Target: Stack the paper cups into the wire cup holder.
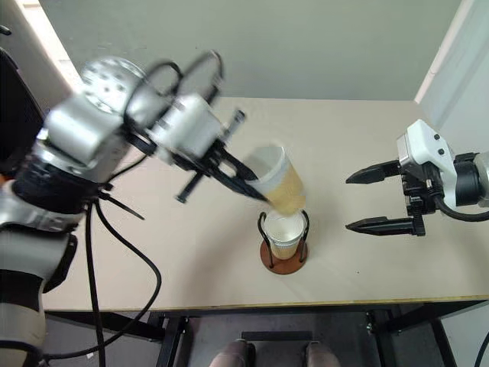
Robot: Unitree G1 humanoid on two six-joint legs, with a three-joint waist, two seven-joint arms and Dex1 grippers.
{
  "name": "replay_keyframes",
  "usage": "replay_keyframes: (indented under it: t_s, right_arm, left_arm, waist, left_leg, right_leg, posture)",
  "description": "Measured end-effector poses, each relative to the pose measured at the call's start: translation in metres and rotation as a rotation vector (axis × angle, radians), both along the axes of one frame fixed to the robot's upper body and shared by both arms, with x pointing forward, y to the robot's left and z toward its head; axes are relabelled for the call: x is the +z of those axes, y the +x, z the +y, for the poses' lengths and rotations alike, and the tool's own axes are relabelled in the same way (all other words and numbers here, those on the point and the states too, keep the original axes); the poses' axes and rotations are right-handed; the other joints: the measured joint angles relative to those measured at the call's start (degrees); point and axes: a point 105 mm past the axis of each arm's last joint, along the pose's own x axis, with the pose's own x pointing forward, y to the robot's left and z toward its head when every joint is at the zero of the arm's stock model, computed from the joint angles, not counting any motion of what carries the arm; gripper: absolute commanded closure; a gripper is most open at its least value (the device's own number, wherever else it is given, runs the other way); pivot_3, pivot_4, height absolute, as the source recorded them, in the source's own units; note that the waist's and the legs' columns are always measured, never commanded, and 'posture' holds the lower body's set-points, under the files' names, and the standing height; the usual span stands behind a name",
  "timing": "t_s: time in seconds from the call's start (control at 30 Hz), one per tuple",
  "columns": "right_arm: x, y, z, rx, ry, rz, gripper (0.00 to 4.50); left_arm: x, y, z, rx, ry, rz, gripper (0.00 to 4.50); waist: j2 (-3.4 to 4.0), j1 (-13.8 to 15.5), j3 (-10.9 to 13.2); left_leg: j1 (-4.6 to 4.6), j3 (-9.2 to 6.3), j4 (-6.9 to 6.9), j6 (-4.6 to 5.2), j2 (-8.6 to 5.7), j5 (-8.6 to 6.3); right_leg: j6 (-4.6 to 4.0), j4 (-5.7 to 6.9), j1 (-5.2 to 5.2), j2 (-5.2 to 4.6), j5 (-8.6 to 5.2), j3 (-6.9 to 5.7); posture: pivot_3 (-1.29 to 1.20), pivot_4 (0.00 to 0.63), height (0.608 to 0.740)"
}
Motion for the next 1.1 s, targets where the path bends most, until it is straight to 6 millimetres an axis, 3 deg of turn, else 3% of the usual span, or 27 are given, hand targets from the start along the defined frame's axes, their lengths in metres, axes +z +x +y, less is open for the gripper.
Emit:
replay_keyframes:
  t_s: [0.17,0.77,0.9,1.1]
  right_arm:
    - [0.001,-0.006,-0.001,-0.033,0.002,-0.009,0.00]
    - [-0.003,-0.009,-0.005,-0.091,-0.005,-0.005,0.00]
    - [-0.003,-0.009,-0.005,-0.091,-0.006,-0.007,0.00]
    - [-0.003,-0.008,-0.005,-0.097,-0.006,-0.015,0.00]
  left_arm:
    - [-0.022,0.008,-0.006,-0.022,0.081,-0.056,4.46]
    - [-0.033,0.013,-0.012,-0.049,0.119,-0.110,4.46]
    - [-0.034,0.013,-0.015,-0.055,0.122,-0.114,3.61]
    - [-0.035,0.016,-0.014,-0.041,0.133,-0.124,1.59]
  waist:
    - [0.02,0.1,0.0]
    - [0.02,0.6,0.0]
    - [0.02,0.6,0.0]
    - [0.02,0.6,0.0]
  left_leg:
    - [-0.03,0.00,0.21,0.22,-0.02,-0.14]
    - [-0.15,0.04,0.35,0.40,-0.07,-0.33]
    - [-0.15,0.06,0.38,0.41,-0.07,-0.34]
    - [-0.15,0.06,0.39,0.41,-0.07,-0.34]
  right_leg:
    - [0.24,-0.53,0.33,0.00,0.05,0.02]
    - [0.43,-0.74,0.41,-0.02,0.08,0.05]
    - [0.47,-0.75,0.42,-0.02,0.09,0.06]
    - [0.49,-0.75,0.42,-0.02,0.09,0.06]
  posture:
    - [0.00,0.150,0.740]
    - [0.00,0.150,0.740]
    - [0.00,0.150,0.740]
    - [0.00,0.150,0.740]
